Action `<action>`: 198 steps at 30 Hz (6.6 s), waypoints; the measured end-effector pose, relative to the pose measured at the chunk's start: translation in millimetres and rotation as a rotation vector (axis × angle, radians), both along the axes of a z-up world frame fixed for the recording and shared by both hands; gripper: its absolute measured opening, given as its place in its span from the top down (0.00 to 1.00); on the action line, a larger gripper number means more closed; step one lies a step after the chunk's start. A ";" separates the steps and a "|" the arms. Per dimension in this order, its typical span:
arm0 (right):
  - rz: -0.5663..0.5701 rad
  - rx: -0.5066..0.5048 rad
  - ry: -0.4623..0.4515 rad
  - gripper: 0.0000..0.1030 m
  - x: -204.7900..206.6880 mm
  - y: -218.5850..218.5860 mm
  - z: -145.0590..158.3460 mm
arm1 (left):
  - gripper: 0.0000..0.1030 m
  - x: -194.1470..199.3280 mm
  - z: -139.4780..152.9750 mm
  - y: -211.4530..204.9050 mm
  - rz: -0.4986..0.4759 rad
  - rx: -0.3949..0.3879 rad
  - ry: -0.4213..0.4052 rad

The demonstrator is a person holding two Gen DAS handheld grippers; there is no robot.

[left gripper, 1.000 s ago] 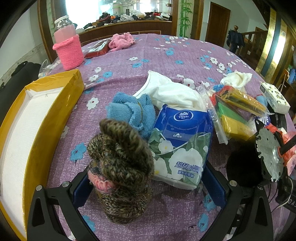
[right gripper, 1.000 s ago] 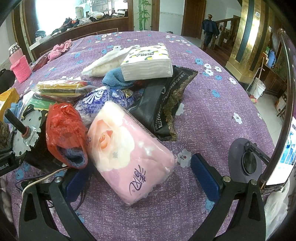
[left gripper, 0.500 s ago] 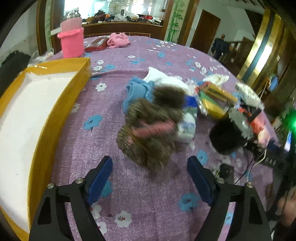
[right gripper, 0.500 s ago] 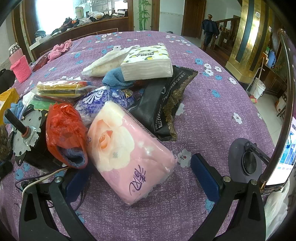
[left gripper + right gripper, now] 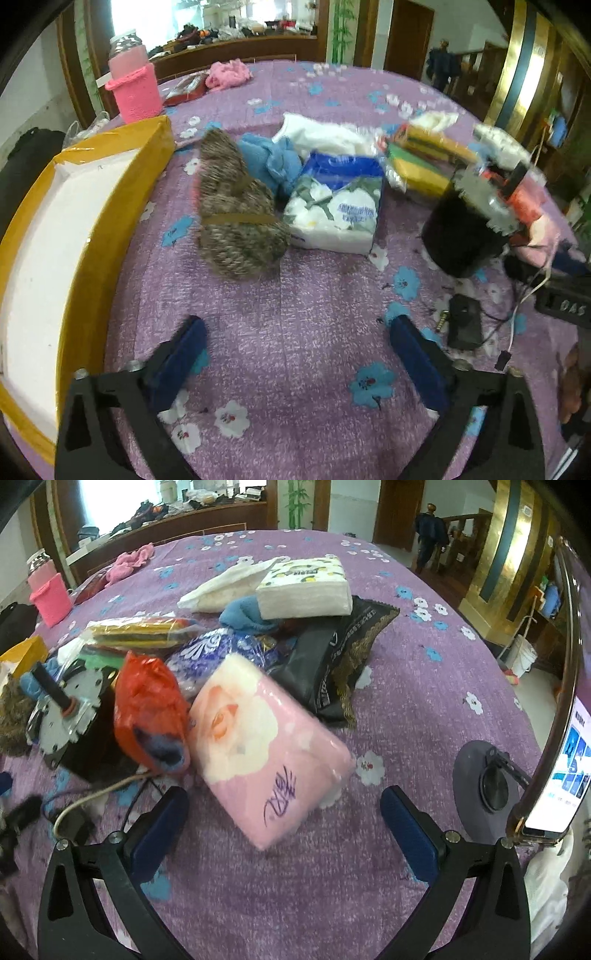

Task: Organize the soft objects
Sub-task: 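Grasp the brown knitted hat with the left gripper, then carry the brown hat into the tray while the right gripper places the white tissue pack, then grasp the blue knitted sock with the left gripper, then lift the blue sock with the left gripper while the right gripper grasps the pink tissue pack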

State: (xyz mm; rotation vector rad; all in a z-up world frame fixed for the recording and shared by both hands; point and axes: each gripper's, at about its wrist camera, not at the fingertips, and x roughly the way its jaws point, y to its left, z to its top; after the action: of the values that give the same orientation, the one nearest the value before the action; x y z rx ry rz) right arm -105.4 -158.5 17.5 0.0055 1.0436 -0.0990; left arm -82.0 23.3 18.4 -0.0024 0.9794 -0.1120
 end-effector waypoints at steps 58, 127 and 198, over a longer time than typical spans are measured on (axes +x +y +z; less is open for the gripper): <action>-0.013 0.048 -0.006 0.18 124.0 -15.4 54.0 | 0.49 62.5 2.0 63.2 0.041 -0.244 0.011; 0.330 0.518 -0.008 0.44 136.4 250.2 69.4 | 0.19 47.9 32.1 183.9 0.177 -0.157 -0.084; -0.028 0.480 -0.011 0.42 26.1 -57.1 17.3 | 0.50 -22.2 45.3 44.2 -0.052 -0.207 0.054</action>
State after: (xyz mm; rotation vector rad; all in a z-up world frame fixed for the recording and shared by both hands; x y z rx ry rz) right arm -79.3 -215.5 34.8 0.4553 1.0362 0.1276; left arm -104.1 67.5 63.7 -0.1702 1.0183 -0.2619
